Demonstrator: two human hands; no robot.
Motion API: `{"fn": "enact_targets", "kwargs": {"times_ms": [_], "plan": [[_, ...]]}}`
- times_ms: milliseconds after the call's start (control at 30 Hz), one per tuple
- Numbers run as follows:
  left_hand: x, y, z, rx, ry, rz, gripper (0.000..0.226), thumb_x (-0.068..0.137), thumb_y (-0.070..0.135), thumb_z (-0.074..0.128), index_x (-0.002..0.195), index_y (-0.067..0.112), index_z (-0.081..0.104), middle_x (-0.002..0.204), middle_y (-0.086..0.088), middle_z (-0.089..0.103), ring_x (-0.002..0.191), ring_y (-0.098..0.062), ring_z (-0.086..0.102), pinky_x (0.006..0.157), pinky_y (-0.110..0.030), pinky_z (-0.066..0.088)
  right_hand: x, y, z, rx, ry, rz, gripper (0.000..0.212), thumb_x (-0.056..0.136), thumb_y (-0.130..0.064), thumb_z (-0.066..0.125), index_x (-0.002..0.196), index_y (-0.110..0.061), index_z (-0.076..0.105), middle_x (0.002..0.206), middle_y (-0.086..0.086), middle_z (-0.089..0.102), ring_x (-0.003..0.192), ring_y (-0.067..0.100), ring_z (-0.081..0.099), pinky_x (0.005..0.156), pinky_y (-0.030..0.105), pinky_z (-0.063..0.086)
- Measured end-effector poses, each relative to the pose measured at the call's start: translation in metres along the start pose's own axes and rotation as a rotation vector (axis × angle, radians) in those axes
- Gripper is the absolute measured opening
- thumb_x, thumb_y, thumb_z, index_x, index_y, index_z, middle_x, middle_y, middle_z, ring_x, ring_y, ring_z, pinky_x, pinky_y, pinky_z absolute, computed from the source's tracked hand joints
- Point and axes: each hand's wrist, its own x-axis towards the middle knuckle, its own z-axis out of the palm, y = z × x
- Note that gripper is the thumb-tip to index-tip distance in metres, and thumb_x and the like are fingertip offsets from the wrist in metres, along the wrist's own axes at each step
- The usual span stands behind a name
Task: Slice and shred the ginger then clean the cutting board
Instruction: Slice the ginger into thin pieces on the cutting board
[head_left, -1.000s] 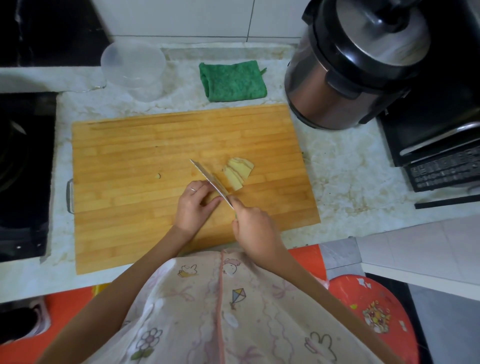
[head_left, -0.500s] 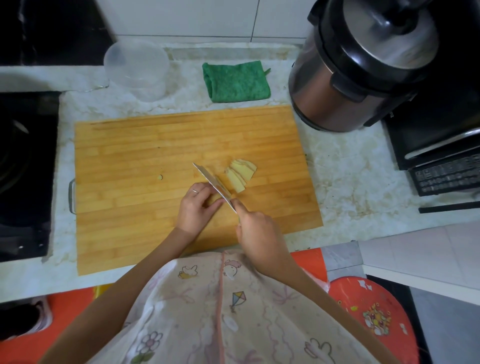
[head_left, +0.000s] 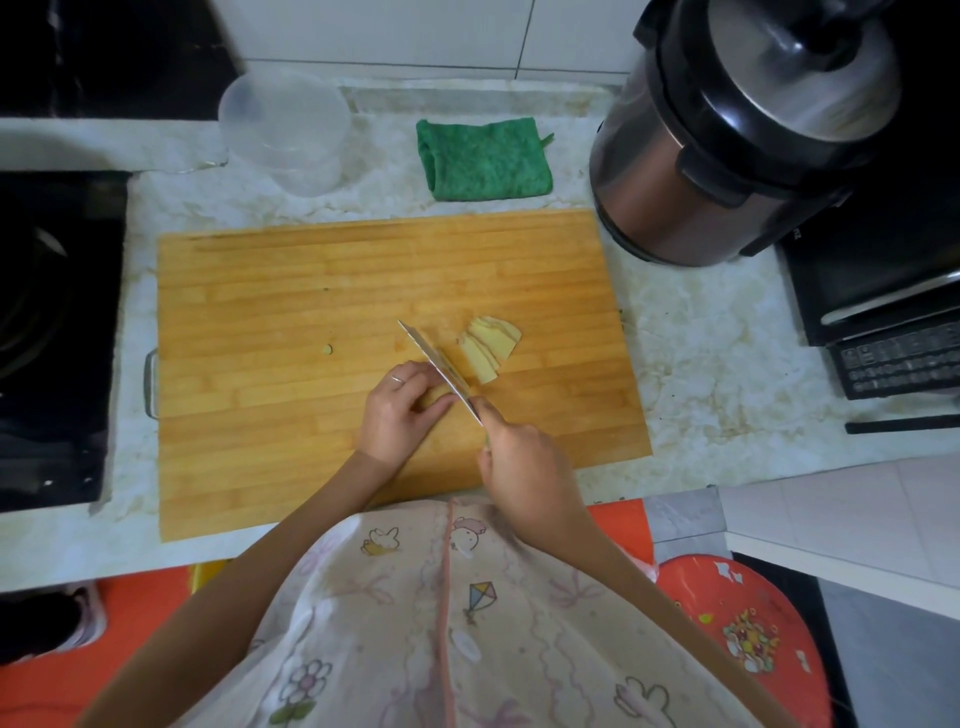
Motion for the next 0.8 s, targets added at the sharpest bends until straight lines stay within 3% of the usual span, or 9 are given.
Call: {"fn": "enact_targets", "kwargs": {"times_ms": [300, 467, 800], "plan": [[-0.0002, 0.0008, 0.0003, 0.011, 0.022, 0.031, 0.027, 0.082, 0.027, 0.070, 0.089, 0.001, 0.072, 0.094, -0.012, 0.069, 0.094, -0.015, 0.061, 0.089, -0.014, 0.044, 0.0013, 0.0035, -0.0007, 0.060, -0.016, 0.005, 0.059, 0.093, -0.010, 0.042, 0.148, -0.026, 0.026, 0.074, 0.006, 0.051, 0.077, 0.028, 0.060, 0.060, 0.031, 0.035], [-0.0001, 0.0011, 0.0009, 0.008, 0.027, 0.037, 0.027, 0.080, 0.025, 0.071, 0.091, 0.001, 0.073, 0.097, -0.012, 0.070, 0.096, -0.015, 0.061, 0.090, -0.017, 0.046, 0.0020, 0.0061, 0.0006, 0.076, -0.005, -0.002, 0.060, 0.092, -0.009, 0.044, 0.147, -0.025, 0.028, 0.069, 0.004, 0.049, 0.064, 0.022, 0.047, 0.058, 0.030, 0.034], [-0.0016, -0.0016, 0.0015, 0.004, 0.012, 0.028, 0.026, 0.079, 0.025, 0.074, 0.093, 0.003, 0.073, 0.099, -0.011, 0.070, 0.098, -0.018, 0.065, 0.088, -0.028, 0.052, 0.0040, 0.0085, 0.0040, 0.116, 0.017, -0.004, 0.058, 0.091, -0.009, 0.044, 0.146, -0.022, 0.030, 0.074, 0.009, 0.055, 0.074, 0.029, 0.056, 0.060, 0.030, 0.031]]}}
